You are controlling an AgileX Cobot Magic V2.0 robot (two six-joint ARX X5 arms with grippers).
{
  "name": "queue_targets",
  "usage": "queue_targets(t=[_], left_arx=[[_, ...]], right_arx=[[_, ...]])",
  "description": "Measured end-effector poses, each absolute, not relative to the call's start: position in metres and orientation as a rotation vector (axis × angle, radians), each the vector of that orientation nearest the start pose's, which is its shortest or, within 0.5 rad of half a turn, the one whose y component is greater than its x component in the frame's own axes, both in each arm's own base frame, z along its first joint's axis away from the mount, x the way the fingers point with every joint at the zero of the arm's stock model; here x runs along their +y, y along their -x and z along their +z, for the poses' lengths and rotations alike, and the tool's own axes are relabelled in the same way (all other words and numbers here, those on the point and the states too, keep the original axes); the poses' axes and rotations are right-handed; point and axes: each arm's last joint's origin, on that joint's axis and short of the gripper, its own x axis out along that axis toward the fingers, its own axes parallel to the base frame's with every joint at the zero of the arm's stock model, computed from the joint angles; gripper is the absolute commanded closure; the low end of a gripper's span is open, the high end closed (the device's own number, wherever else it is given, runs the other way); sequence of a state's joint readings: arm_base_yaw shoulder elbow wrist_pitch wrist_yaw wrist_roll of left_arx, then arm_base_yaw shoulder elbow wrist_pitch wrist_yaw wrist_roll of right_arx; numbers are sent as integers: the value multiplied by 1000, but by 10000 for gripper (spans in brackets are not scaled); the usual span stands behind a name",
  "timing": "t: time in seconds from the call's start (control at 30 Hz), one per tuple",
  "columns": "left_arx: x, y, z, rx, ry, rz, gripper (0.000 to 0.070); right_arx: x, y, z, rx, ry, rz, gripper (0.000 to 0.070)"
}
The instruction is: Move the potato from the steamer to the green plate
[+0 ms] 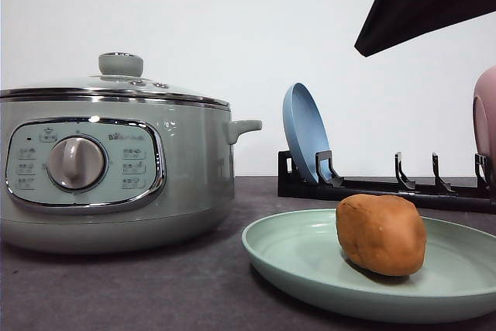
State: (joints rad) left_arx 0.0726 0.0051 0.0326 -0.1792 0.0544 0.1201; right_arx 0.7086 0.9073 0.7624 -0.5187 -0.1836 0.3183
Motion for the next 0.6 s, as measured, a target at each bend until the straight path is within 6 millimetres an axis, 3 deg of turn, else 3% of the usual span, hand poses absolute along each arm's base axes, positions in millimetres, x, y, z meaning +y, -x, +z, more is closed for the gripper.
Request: queue_targets(t=[0.6], left_arx=[[5, -95, 157, 152, -80, 11, 685]], right_arx=[[124, -136, 276, 789, -108, 742, 700]])
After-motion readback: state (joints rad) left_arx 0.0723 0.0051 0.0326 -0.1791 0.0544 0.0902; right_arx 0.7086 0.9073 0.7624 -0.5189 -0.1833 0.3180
